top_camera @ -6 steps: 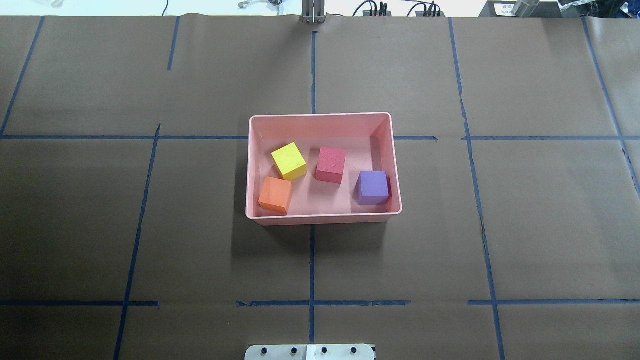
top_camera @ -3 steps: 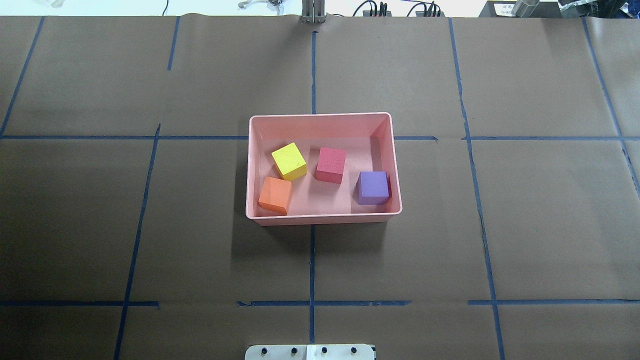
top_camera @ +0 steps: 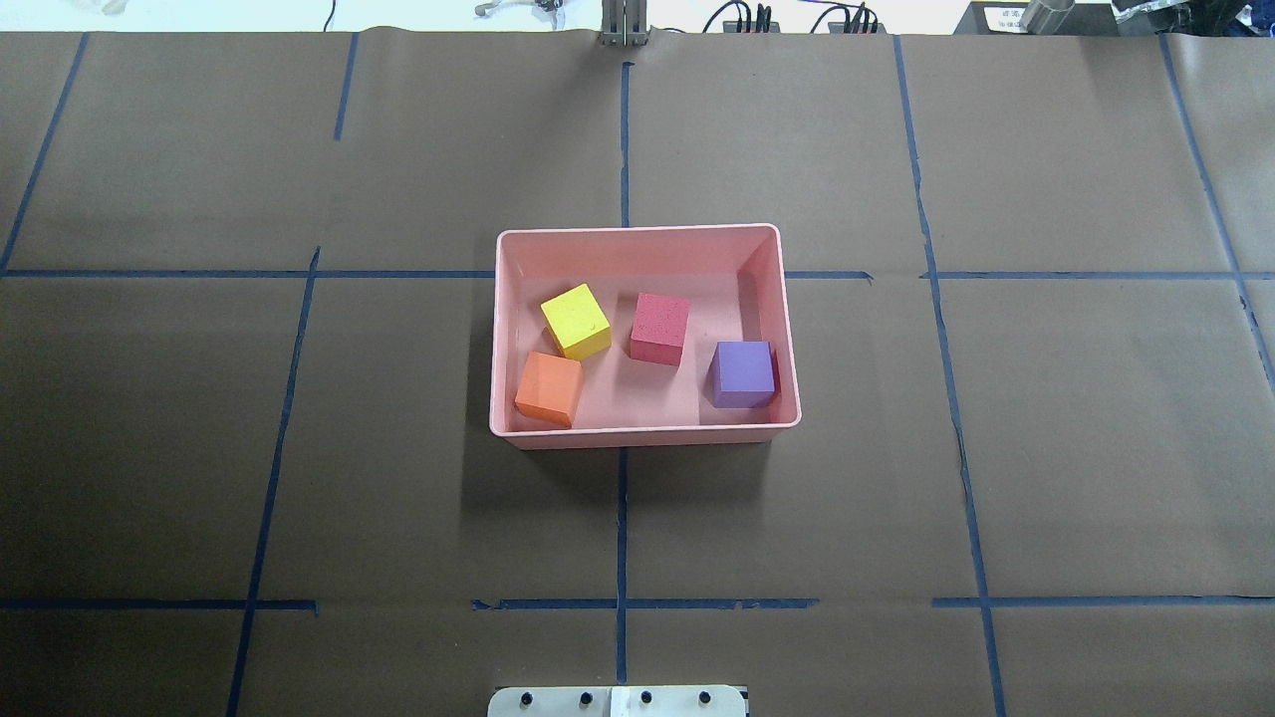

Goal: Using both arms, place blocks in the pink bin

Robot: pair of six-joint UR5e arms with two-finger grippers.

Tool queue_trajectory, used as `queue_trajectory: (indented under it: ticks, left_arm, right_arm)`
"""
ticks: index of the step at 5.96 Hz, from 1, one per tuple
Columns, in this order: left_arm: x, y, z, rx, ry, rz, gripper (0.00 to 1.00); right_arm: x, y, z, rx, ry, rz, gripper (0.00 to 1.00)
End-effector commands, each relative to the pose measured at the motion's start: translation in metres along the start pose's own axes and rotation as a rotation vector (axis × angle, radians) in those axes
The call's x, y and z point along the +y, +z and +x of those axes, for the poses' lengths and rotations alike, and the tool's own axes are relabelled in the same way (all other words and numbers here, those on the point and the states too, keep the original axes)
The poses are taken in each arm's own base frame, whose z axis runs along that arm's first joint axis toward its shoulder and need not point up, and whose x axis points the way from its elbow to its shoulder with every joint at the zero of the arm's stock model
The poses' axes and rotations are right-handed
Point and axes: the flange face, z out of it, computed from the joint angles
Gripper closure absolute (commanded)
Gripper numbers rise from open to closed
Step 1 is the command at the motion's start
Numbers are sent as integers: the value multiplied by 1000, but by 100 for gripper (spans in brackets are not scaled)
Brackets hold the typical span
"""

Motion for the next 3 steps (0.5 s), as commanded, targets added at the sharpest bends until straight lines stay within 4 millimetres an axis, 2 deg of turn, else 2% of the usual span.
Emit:
queue_trajectory:
  ticks: [1, 2, 3]
  left_arm:
    - [1, 1, -2, -1, -4, -3, 0]
    - [9, 10, -11, 5, -28, -23, 0]
    - [12, 11, -14, 8, -43, -28, 0]
  right_arm:
    - [2, 2, 1, -6, 4, -3, 0]
    - [2, 3, 2, -5, 5, -4, 0]
    - [4, 9, 8, -8, 19, -18, 0]
